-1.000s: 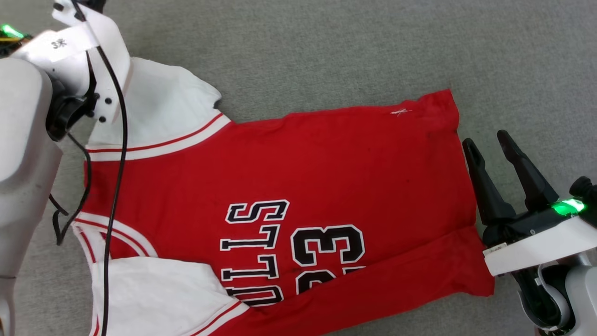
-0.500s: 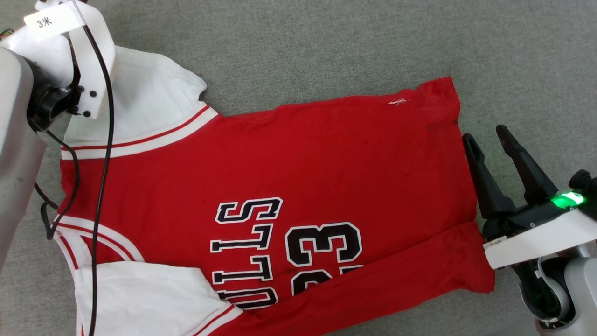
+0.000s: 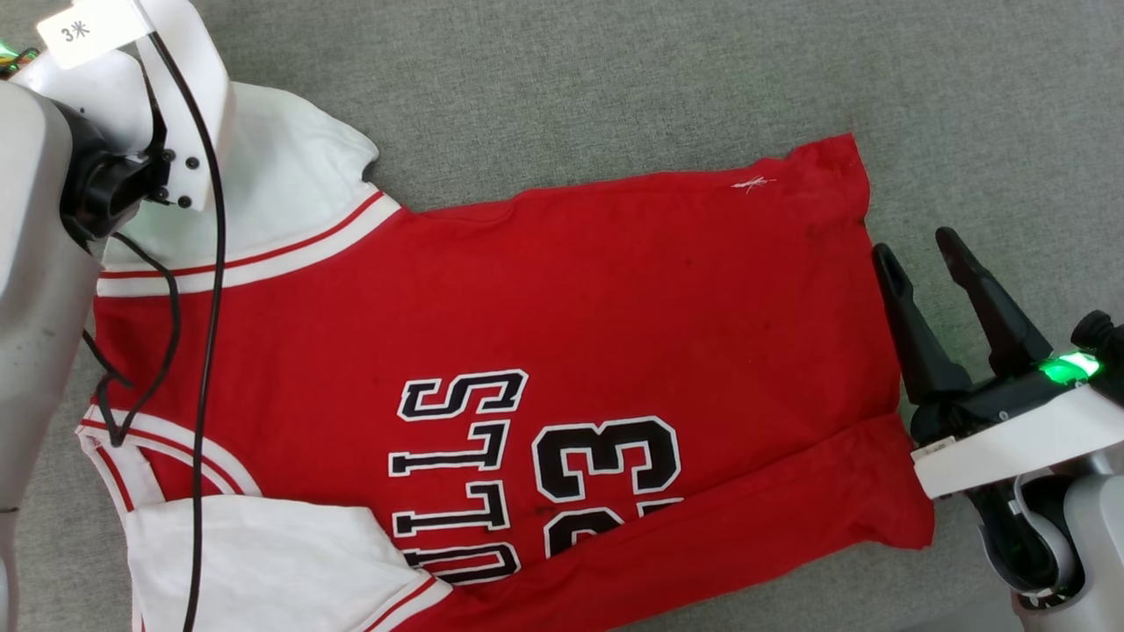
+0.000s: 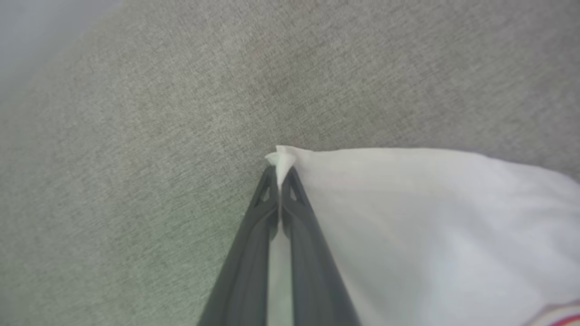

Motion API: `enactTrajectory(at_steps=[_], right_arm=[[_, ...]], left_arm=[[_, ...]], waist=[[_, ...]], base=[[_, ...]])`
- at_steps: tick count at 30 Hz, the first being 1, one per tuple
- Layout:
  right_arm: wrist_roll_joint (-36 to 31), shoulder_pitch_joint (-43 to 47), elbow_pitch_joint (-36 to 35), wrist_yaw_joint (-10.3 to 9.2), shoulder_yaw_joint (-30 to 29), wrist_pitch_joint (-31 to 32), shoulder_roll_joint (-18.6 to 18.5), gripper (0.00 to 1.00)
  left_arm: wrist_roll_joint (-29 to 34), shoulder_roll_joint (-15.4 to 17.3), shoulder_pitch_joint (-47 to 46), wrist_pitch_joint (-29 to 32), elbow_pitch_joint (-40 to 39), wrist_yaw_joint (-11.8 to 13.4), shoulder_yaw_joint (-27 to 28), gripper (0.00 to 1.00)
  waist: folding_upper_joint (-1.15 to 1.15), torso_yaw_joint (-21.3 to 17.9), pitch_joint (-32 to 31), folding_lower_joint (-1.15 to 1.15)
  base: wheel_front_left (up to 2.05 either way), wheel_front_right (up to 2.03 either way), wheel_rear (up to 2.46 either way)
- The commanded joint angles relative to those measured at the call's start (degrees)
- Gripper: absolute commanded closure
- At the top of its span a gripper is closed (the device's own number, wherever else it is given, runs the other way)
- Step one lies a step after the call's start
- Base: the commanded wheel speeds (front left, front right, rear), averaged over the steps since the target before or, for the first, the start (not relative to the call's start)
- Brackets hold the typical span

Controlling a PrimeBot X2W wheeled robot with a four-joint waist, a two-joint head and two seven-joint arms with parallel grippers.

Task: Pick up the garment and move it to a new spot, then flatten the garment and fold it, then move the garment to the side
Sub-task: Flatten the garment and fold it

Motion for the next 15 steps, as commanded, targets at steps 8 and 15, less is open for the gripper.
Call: enactTrajectory(at_steps=[8, 15], right_arm=[[-0.64, -0.68, 0.33, -0.05, -0.89, 1.04, -1.18, 0.00], [-2.98, -1.72, 1.79, -0.06, -3.73, 8.91, -5.18, 0.00]], left_arm=[[-0.16, -0.18, 2.77, -7.35, 0.03, 2.50, 1.90, 1.00], [-0.68, 0.54, 6.34, -12.98, -5.87, 2.45, 2.58, 1.00]], waist=[[0.00, 1.36, -3.88, 0.00], [0.00, 4.38, -9.05, 0.00]], base=[[0.00, 0.00, 0.00], [0.00, 0.00, 0.00]])
